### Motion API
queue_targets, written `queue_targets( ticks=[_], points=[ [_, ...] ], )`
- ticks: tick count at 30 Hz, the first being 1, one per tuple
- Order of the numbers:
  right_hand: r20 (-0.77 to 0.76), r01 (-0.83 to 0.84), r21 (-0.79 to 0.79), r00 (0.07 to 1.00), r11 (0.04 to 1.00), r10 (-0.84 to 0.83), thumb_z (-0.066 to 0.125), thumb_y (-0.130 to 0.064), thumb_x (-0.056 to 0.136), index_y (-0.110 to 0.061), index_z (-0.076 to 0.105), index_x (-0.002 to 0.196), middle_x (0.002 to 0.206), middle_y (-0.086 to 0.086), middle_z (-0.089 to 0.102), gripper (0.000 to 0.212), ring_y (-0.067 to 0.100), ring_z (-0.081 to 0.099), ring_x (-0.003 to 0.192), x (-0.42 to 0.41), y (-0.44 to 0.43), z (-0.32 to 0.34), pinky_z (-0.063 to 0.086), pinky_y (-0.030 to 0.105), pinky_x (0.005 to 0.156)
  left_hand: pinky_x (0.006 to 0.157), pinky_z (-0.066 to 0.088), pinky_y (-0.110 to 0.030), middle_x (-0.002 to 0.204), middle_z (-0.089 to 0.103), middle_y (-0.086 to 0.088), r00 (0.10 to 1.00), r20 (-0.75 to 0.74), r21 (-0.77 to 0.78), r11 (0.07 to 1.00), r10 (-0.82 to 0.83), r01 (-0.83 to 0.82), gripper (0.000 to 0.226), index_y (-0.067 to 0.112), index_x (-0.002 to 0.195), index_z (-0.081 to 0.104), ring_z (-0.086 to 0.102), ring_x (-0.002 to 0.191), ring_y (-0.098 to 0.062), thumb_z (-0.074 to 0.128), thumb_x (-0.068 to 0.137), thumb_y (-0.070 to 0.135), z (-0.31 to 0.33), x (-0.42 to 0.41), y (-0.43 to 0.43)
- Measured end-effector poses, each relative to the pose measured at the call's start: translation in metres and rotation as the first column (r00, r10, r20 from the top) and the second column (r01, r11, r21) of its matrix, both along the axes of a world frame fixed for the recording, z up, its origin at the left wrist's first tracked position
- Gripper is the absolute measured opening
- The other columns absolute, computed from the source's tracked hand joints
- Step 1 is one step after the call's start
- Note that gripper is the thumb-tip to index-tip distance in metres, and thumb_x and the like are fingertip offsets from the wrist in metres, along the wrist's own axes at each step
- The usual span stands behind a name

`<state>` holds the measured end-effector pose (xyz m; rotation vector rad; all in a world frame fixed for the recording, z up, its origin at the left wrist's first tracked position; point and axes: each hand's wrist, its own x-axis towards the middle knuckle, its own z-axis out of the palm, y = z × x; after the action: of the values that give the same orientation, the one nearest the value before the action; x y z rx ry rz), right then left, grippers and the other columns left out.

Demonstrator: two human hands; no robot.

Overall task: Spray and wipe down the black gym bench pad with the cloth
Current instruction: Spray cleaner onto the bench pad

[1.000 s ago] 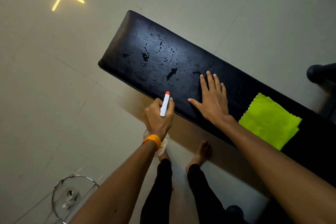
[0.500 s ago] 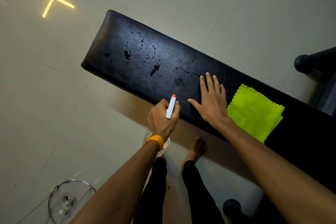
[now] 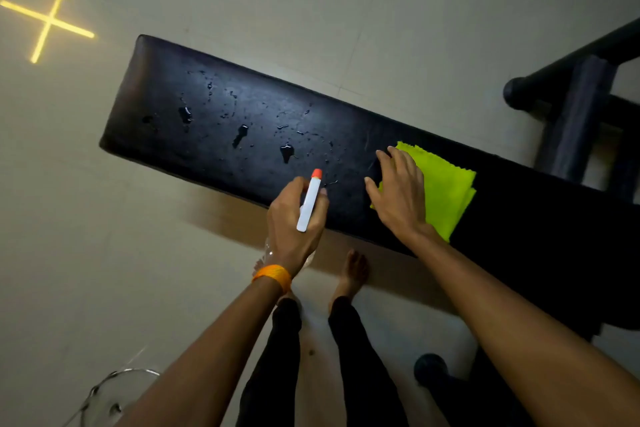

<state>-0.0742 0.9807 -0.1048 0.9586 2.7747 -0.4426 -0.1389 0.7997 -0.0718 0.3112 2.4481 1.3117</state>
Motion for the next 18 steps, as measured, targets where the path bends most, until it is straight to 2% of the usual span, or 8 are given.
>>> queue_targets(
  ticks=[2, 4, 7, 10, 12, 14, 16, 18],
  points=[
    [-0.002, 0.051, 0.030, 0.999, 0.998, -0.051, 0.067, -0.030, 0.089, -0.009, 0.056, 0.136, 0.137, 0.015, 0.056, 0.053, 0.036, 0.051, 0.128, 0.014, 0.012, 0.006, 0.047, 0.049, 0.099, 0.056, 0.037, -0.034, 0.065, 0.047, 0.007, 1.000, -0.027, 0.036, 0.999, -0.015, 0.016, 0.025, 0.023, 0.076, 0.046, 0.047, 0.059, -0.013, 0.060, 0.095, 0.029, 0.013, 0.003, 0.018],
    [0.014, 0.144, 0.042, 0.989, 0.989, -0.145, 0.067, -0.030, 0.088, -0.010, 0.058, 0.131, 0.129, 0.015, 0.059, 0.048, 0.037, 0.054, 0.119, 0.028, 0.023, 0.010, 0.048, 0.048, 0.092, 0.058, 0.042, -0.040, 0.070, 0.052, 0.001, 0.997, -0.055, 0.064, 0.997, -0.046, 0.050, 0.021, 0.015, 0.079, 0.051, 0.051, 0.063, -0.019, 0.060, 0.095, 0.026, 0.023, 0.007, 0.036],
    [0.034, 0.370, -0.001, 0.929, 0.929, -0.370, 0.066, -0.032, 0.088, -0.011, 0.056, 0.129, 0.131, 0.014, 0.055, 0.047, 0.036, 0.051, 0.121, 0.049, 0.035, 0.015, 0.045, 0.049, 0.096, 0.064, 0.046, -0.049, 0.077, 0.057, -0.009, 0.991, -0.105, 0.093, 0.991, -0.087, 0.097, 0.021, 0.003, 0.086, 0.057, 0.055, 0.068, -0.028, 0.061, 0.095, 0.022, 0.033, 0.015, 0.060],
    [0.082, 0.631, -0.068, 0.776, 0.773, -0.626, 0.071, -0.034, 0.087, -0.011, 0.049, 0.133, 0.138, 0.016, 0.046, 0.056, 0.038, 0.043, 0.128, 0.065, 0.041, 0.015, 0.045, 0.051, 0.096, 0.068, 0.049, -0.050, 0.084, 0.060, -0.012, 0.983, -0.126, 0.139, 0.979, -0.130, 0.147, 0.020, 0.001, 0.094, 0.059, 0.058, 0.072, -0.029, 0.063, 0.094, 0.021, 0.039, 0.021, 0.080],
    [0.152, 0.779, -0.149, 0.627, 0.609, -0.764, 0.076, -0.034, 0.084, -0.009, 0.042, 0.137, 0.141, 0.019, 0.041, 0.068, 0.040, 0.040, 0.130, 0.072, 0.043, 0.015, 0.045, 0.051, 0.097, 0.069, 0.050, -0.047, 0.088, 0.061, -0.012, 0.978, -0.134, 0.157, 0.971, -0.161, 0.181, 0.018, 0.002, 0.100, 0.060, 0.059, 0.074, -0.028, 0.065, 0.094, 0.018, 0.040, 0.024, 0.091],
    [0.218, 0.859, -0.253, 0.499, 0.446, -0.838, 0.080, -0.033, 0.082, -0.006, 0.040, 0.136, 0.142, 0.022, 0.042, 0.072, 0.043, 0.043, 0.131, 0.077, 0.046, 0.013, 0.046, 0.050, 0.099, 0.070, 0.049, -0.040, 0.088, 0.061, -0.014, 0.973, -0.143, 0.159, 0.966, -0.183, 0.205, 0.018, 0.000, 0.103, 0.059, 0.058, 0.075, -0.028, 0.066, 0.093, 0.014, 0.041, 0.027, 0.101],
    [0.228, 0.862, -0.360, 0.452, 0.357, -0.862, 0.080, -0.027, 0.082, -0.006, 0.049, 0.123, 0.133, 0.024, 0.055, 0.056, 0.043, 0.054, 0.123, 0.080, 0.052, 0.011, 0.049, 0.046, 0.094, 0.072, 0.047, -0.034, 0.089, 0.061, -0.017, 0.968, -0.161, 0.151, 0.965, -0.191, 0.216, 0.018, -0.001, 0.104, 0.059, 0.057, 0.078, -0.026, 0.067, 0.093, 0.010, 0.043, 0.030, 0.111],
    [0.187, 0.829, -0.453, 0.449, 0.329, -0.874, 0.077, -0.020, 0.081, -0.012, 0.056, 0.098, 0.109, 0.020, 0.066, 0.028, 0.040, 0.064, 0.108, 0.082, 0.058, 0.013, 0.050, 0.041, 0.081, 0.071, 0.048, -0.035, 0.090, 0.060, -0.014, 0.964, -0.171, 0.148, 0.963, -0.202, 0.227, 0.018, 0.000, 0.106, 0.059, 0.057, 0.077, -0.024, 0.067, 0.094, 0.011, 0.043, 0.032, 0.120]
  ],
)
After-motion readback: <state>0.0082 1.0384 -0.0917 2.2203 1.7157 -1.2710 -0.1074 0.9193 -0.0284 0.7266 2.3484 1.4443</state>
